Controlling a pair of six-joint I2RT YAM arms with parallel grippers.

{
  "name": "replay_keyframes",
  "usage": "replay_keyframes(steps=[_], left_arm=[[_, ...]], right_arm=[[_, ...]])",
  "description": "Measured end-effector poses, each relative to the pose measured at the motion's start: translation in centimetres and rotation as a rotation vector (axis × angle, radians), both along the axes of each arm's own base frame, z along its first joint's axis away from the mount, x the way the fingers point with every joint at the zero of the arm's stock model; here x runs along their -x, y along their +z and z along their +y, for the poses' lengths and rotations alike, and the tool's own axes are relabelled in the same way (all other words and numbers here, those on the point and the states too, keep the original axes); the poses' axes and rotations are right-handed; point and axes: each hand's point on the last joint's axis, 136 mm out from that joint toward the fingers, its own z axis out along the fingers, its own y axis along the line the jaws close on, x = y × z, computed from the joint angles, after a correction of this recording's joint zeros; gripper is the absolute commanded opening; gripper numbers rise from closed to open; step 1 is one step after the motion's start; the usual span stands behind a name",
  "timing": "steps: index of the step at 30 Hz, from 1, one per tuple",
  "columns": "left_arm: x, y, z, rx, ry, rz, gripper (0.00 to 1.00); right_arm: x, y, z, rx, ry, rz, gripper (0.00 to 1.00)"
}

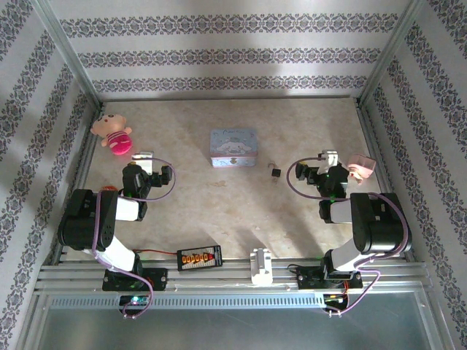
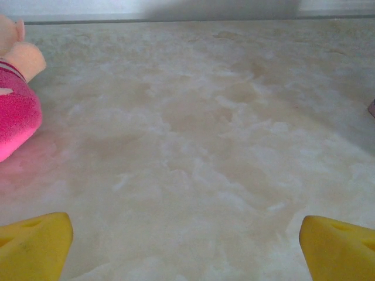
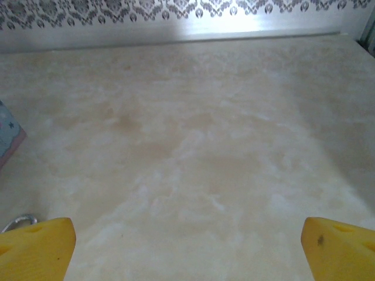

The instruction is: Unlock a padlock with a key

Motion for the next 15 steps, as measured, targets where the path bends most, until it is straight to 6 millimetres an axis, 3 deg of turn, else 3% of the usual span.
replay_keyframes(steps=[15], left_arm=[[0.01, 0.02, -0.15, 0.002, -0.008, -0.001, 0.99]], right_arm=[[-0.10, 0.12, 0.00, 0.000, 0.000, -0.003, 0.98]])
